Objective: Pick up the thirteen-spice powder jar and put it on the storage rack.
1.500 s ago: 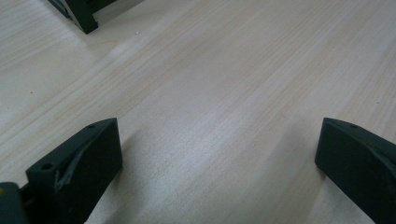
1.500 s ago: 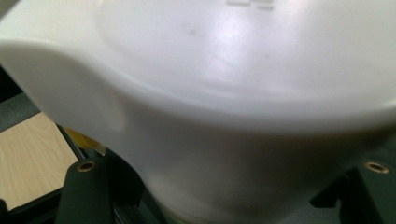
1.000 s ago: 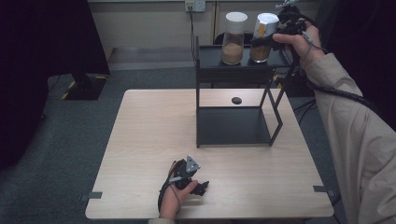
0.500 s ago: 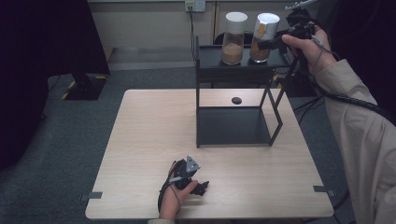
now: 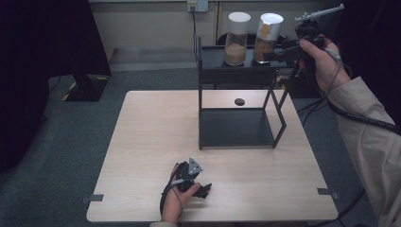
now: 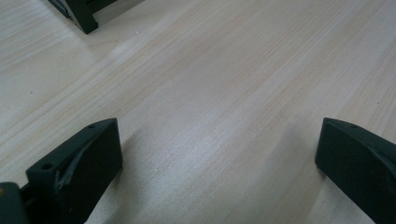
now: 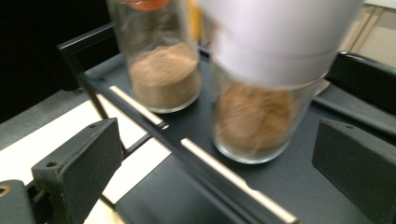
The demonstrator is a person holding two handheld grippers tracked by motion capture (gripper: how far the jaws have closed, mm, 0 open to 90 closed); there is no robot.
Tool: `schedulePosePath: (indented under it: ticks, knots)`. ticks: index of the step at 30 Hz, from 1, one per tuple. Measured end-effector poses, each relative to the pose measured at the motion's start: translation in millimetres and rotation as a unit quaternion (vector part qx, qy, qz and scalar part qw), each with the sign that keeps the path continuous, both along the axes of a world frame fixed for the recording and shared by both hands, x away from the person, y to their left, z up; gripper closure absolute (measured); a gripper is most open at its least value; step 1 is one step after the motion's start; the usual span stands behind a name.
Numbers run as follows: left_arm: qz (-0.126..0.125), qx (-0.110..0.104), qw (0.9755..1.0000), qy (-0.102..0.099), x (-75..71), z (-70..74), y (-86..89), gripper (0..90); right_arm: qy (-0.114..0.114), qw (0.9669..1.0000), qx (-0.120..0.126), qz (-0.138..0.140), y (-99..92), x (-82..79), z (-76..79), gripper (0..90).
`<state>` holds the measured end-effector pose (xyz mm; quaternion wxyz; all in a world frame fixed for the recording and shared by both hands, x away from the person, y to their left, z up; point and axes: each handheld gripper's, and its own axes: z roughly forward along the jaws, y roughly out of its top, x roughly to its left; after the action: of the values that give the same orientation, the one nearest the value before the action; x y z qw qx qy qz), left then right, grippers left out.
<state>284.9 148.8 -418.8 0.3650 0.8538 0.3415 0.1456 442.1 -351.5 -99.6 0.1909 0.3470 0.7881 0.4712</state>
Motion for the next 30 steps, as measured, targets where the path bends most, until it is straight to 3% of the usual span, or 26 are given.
schedulePosePath:
  ticks: [16,30]
  knots:
    - [0.000,0.000,1.0000,0.000,0.0,0.0,0.0,0.0,0.008,0.9994,0.015,0.030,7.6,-17.1,-35.3,1.3]
    - [0.000,0.000,1.0000,-0.001,-0.2,-0.4,0.0,0.0,0.028,0.9970,0.027,0.067,13.1,-33.6,-84.2,1.5]
